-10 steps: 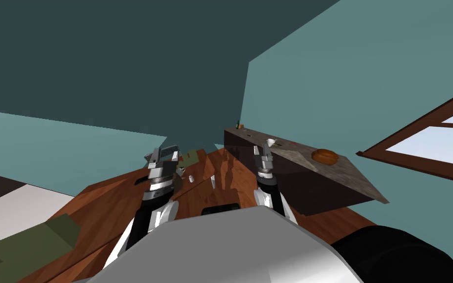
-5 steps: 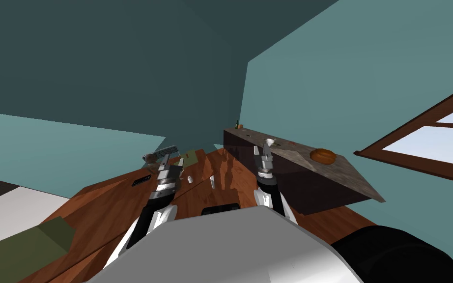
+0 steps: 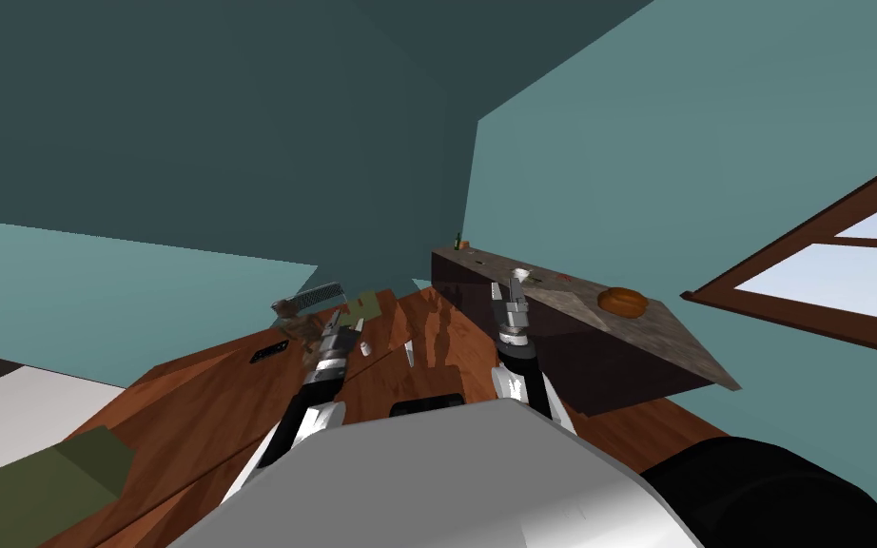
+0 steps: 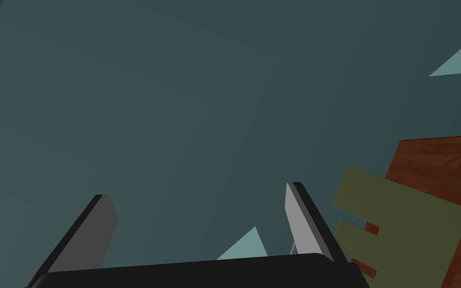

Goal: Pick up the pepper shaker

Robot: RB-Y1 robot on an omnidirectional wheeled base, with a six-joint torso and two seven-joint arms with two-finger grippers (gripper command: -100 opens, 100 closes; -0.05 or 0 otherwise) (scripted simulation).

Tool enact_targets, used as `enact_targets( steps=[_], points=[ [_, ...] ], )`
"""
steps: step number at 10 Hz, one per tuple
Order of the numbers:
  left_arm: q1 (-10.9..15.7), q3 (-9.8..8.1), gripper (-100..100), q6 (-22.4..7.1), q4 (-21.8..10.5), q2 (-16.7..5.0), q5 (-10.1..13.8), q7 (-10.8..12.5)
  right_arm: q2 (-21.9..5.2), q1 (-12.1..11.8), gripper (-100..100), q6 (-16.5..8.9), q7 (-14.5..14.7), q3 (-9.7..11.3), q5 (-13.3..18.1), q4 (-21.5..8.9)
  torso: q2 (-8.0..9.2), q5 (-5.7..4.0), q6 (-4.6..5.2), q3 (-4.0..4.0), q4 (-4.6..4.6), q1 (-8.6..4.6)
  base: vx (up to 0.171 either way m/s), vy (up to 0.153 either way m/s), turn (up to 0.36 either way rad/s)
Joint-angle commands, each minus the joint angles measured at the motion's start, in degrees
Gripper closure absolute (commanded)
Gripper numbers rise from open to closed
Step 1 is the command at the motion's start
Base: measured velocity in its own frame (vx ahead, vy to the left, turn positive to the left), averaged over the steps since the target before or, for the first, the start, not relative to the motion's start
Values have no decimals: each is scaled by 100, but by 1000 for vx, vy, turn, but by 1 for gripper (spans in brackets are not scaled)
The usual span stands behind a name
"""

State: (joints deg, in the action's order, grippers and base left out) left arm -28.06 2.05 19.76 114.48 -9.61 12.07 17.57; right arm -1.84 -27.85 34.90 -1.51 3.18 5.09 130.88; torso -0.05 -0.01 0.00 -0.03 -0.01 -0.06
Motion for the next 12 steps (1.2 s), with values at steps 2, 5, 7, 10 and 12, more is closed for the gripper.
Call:
enact_targets(
  steps=[2, 5, 7, 10, 12],
  points=[
    [-10, 44, -100, -294, -439, -125, 338, 313, 0, 0, 0, 0, 0, 0, 0, 0, -2, 0, 0, -1, -1, -2, 18, -22, -15],
    [7, 84, -100, -486, -749, -183, 572, 499, 0, 0, 0, 0, 0, 0, 0, 0, 2, 1, 0, 1, 0, 4, 8, -9, -7],
    [34, 125, -100, -683, -1072, -236, 817, 684, 0, 0, 0, 0, 0, 0, 0, 0, 0, 0, -1, 0, 0, 2, 17, -14, -10],
    [72, 166, -100, -882, -1407, -284, 1072, 866, 0, 0, 0, 0, 0, 0, 0, 0, -1, 0, 0, 0, 0, 2, 13, -12, -8],
    [121, 208, -100, -1083, -1752, -330, 1337, 1042, 0, 0, 0, 0, 0, 0, 0, 0, -3, 0, 0, -1, 0, 1, 20, -16, -11]
  ],
)
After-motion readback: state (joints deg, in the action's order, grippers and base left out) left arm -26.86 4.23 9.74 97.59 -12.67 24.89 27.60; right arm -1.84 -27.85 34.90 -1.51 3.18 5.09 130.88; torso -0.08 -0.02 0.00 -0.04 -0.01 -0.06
